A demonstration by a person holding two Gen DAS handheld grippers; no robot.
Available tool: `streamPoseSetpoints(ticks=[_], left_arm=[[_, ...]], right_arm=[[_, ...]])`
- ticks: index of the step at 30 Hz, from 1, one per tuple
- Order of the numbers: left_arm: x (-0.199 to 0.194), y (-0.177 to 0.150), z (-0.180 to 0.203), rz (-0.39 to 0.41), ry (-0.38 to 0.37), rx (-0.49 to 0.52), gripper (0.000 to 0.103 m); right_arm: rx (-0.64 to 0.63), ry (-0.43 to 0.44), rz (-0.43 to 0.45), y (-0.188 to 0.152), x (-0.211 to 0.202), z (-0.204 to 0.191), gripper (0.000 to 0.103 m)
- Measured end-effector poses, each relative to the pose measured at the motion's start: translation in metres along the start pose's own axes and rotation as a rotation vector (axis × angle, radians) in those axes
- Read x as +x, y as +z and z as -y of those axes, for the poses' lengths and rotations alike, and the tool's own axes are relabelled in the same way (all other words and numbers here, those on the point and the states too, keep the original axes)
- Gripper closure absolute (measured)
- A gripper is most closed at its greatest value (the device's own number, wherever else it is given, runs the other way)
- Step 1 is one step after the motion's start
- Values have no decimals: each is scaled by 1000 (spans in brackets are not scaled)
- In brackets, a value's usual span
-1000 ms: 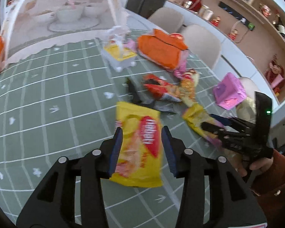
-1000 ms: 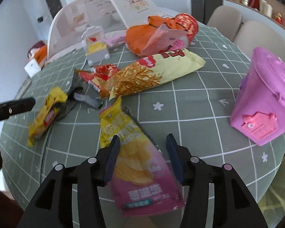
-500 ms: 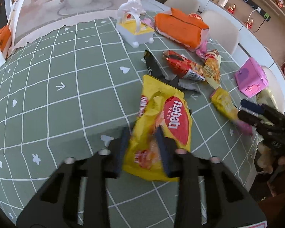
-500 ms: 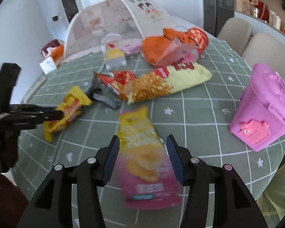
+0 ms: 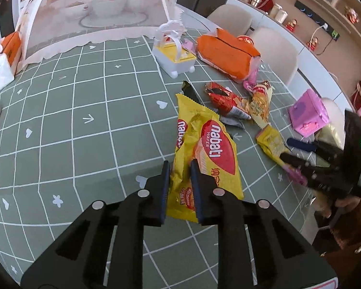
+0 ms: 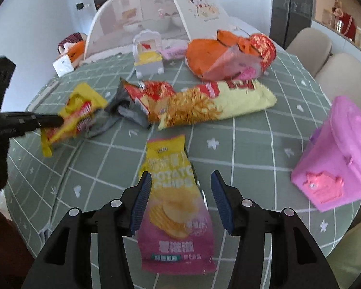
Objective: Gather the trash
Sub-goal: 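Lift the Nabati wrapper with the left gripper while the right gripper grasps the pink potato chips bag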
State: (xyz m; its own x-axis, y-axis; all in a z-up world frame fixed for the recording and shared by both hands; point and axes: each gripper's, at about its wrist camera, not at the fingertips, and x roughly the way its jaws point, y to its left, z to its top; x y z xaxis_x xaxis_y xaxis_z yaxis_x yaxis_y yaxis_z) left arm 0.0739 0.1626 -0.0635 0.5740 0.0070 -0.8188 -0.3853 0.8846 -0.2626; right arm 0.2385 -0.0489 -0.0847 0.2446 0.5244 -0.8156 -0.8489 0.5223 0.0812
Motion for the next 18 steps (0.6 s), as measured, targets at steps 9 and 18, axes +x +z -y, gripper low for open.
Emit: streamPoseSetpoints(ticks=[9,18], left_arm=[[0,1,5,-2,-13,15,86],[-19,23,31,78,-50,80,86]], right_arm=[[63,-8,11,-6,1,-1,88],[123,-45,158,16,-68,2,97]])
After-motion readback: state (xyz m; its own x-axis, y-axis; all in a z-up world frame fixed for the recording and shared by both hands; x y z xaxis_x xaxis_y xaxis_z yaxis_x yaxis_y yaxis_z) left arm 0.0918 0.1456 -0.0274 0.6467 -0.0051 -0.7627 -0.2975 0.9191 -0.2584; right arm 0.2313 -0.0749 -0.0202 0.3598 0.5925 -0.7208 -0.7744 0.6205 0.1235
